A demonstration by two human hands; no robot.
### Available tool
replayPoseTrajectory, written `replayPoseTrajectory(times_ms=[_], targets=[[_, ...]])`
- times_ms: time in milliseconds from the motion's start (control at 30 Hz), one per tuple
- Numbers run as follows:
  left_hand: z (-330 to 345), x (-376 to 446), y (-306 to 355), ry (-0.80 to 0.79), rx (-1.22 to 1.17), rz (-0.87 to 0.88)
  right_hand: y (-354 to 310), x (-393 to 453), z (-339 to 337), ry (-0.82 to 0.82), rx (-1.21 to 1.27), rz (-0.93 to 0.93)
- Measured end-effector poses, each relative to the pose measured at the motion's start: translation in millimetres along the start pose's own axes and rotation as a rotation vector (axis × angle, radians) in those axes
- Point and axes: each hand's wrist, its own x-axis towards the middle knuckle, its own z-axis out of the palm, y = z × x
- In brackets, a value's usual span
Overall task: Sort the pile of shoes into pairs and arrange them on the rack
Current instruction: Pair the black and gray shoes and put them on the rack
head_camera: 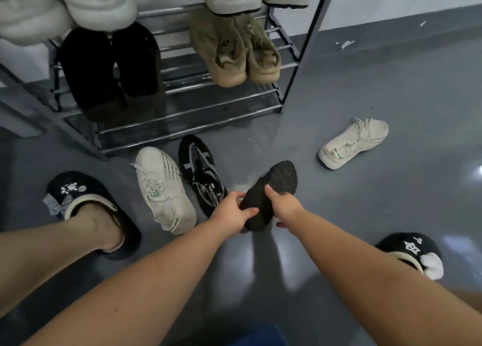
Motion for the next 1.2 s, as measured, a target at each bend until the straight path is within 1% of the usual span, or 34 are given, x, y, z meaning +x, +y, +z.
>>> replayPoseTrajectory(times_ms=[100, 200, 300, 400, 467, 500, 567, 633, 700, 733, 767, 833, 1000, 1100, 1200], targets=[[-3.4, -11.2, -1.5, 0.057, 0.210, 0.112, -3.4, -11.8, 7.3, -0.044, 0.375, 0.139], [-6.8, -21.5, -2.7, 0.084, 0.306, 0.195, -2.2, -20.5, 13.7, -0.099, 0.605, 0.200], [-9.2, -29.0, -2.7, 0.073, 0.345, 0.279, 3.7, -25.2, 18.5, -0.139, 0.709, 0.186], [-12.4, -31.4, -1.0, 0.001, 0.368, 0.341, 9.4, -28.1, 21.2, -0.129, 0.773, 0.165], [-15.3, -29.1, 1.2, 0.006, 0.278, 0.380, 11.4, -29.6, 20.0, -0.117, 0.810, 0.166], [-17.3, -27.8, 2.5, 0.039, 0.184, 0.368, 12.4, -30.4, 18.6, -0.121, 0.836, 0.170], [-21.1, -24.2, 3.7, 0.067, -0.045, 0.232, 15.4, -33.2, 16.6, -0.166, 0.900, 0.170], [-23.8, -21.2, 0.9, -0.036, -0.221, 0.009, 19.5, -36.4, 17.0, -0.244, 0.920, 0.167], [-23.9, -23.5, -5.6, -0.153, -0.391, -0.213, 22.8, -39.1, 17.4, -0.316, 0.876, 0.164], [-24.2, -26.2, -7.9, -0.183, -0.462, -0.281, 24.0, -40.0, 16.9, -0.344, 0.846, 0.160], [-24.4, -27.3, -10.8, -0.191, -0.507, -0.303, 24.7, -40.1, 16.1, -0.361, 0.820, 0.158], [-24.3, -27.6, -16.0, -0.185, -0.571, -0.285, 26.4, -40.1, 13.1, -0.369, 0.789, 0.156], [-18.2, -29.3, -14.2, -0.137, -0.716, -0.225, 27.8, -35.9, 6.0, -0.306, 0.765, 0.100], [-15.4, -28.7, -13.3, -0.075, -0.749, -0.223, 24.4, -31.7, 5.2, -0.303, 0.690, 0.045], [-15.3, -25.4, -16.7, -0.079, -0.701, -0.231, 24.8, -25.8, 6.0, -0.314, 0.650, 0.027]])
